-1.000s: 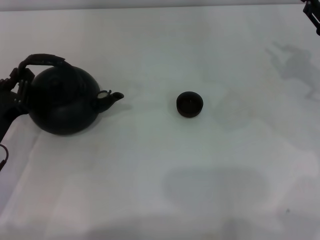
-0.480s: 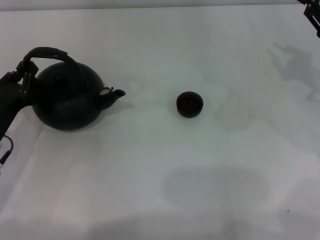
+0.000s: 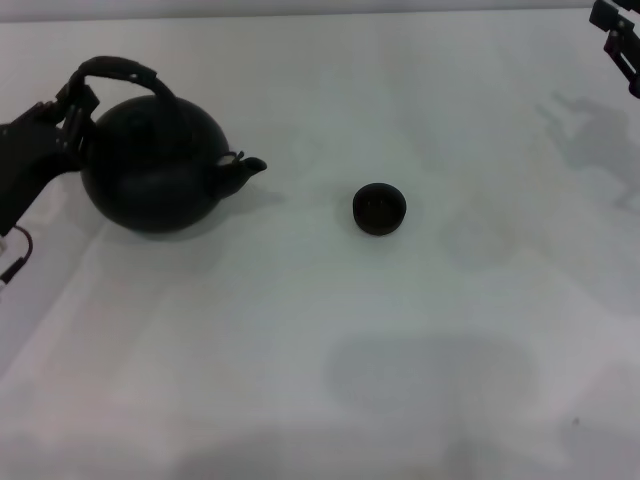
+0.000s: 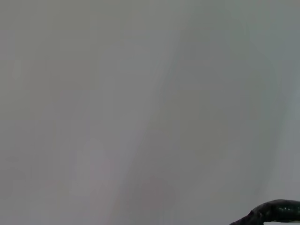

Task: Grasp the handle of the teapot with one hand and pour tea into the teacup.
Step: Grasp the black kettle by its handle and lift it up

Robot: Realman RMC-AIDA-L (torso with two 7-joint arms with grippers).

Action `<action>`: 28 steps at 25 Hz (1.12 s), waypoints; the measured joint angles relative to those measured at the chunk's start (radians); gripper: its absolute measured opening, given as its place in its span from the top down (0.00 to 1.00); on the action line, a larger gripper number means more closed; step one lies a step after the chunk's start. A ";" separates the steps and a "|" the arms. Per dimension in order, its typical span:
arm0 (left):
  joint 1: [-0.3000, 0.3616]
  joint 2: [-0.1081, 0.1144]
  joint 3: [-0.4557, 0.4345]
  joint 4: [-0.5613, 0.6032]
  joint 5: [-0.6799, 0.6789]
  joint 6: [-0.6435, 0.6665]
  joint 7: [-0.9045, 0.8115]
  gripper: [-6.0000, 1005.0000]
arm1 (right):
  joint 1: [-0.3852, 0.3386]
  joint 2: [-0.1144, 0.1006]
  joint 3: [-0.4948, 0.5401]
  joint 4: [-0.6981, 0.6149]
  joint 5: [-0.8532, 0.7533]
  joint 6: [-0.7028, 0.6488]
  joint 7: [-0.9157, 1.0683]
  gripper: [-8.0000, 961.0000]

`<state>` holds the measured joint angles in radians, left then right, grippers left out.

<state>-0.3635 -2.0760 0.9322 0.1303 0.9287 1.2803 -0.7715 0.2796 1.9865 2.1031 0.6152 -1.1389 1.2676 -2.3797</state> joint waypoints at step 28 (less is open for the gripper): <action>0.084 -0.001 0.309 0.887 0.598 -0.424 -0.833 0.84 | 0.000 -0.001 0.000 -0.084 0.007 -0.009 -0.076 0.66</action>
<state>-0.2797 -2.0771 1.2414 1.0176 1.5269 0.8559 -1.6040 0.2795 1.9856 2.1030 0.5308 -1.1319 1.2587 -2.4555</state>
